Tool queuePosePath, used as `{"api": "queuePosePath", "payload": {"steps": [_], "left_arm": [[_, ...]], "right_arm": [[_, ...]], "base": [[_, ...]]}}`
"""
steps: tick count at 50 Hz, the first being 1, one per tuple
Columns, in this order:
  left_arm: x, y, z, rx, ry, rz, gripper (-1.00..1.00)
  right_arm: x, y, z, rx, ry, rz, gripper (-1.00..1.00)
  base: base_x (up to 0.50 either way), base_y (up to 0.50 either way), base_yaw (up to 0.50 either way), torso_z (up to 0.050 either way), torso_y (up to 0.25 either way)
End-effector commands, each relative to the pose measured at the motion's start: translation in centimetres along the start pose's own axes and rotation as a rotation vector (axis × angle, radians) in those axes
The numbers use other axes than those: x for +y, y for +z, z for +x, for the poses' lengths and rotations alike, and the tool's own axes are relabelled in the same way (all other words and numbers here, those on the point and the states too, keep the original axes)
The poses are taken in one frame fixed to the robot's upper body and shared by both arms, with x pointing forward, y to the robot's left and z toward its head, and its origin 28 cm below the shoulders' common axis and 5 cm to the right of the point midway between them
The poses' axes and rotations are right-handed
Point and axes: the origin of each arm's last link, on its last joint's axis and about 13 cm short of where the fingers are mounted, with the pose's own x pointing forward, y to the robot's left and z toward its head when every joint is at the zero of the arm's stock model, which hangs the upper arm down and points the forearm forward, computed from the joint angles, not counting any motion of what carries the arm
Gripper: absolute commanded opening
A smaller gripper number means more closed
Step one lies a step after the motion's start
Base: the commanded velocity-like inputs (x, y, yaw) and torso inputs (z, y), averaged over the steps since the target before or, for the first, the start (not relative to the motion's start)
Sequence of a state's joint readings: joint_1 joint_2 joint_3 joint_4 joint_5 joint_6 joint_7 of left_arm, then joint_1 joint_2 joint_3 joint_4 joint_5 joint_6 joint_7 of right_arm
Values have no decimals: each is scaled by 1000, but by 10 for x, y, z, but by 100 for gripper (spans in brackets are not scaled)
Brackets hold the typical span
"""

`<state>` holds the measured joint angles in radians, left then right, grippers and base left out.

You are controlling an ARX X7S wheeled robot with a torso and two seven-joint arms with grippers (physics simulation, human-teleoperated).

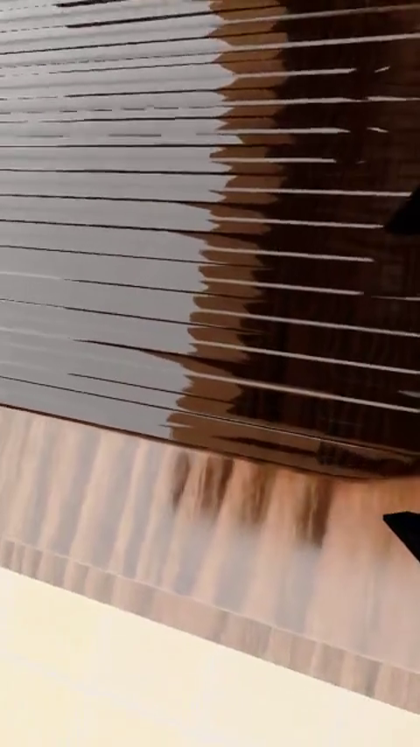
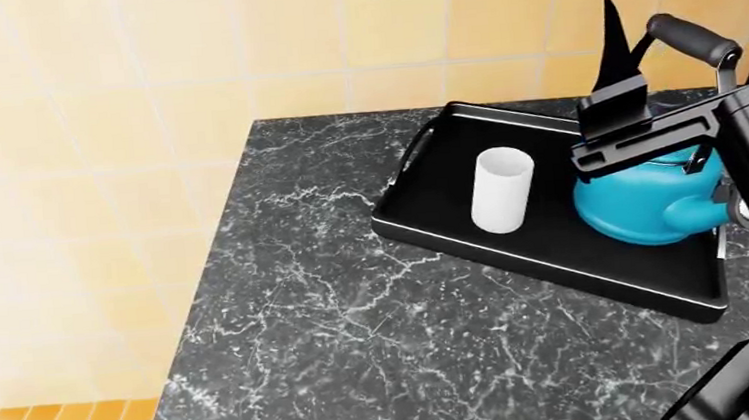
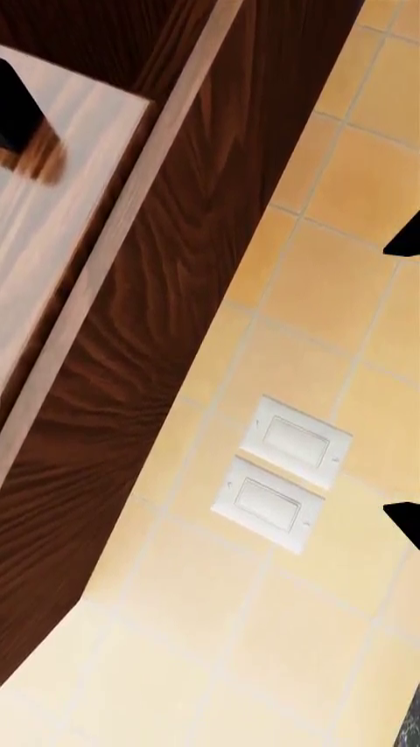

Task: Pick the kettle from the counter and place it on the tray. Then pick the mug from the cabinet and place it on the tray. Then close the cabinet doors.

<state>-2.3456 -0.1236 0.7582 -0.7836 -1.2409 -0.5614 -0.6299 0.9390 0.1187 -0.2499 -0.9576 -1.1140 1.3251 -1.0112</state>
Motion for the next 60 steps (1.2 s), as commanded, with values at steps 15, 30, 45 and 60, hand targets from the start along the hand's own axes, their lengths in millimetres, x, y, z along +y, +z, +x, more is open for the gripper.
{"api": "queuePosePath", "payload": {"steps": [15,30,45,60], "left_arm": [[14,33,-42,-95,-50,-13,100],[30,32,-67,-130,-57,19,100],[57,-10,-85,-83,-27,41,100],[72,-35,-108,-52,-25,55,100]], "right_arm": [[3,-2,5,-2,10,6,100],[4,3,6,-11,18,1,100],[6,9,11,-22,35,-9,100],[8,7,12,-25,42,-3,100]], "base": [[0,0,0,0,0],[0,0,0,0,0],[0,0,0,0,0],[0,0,0,0,0]]}}
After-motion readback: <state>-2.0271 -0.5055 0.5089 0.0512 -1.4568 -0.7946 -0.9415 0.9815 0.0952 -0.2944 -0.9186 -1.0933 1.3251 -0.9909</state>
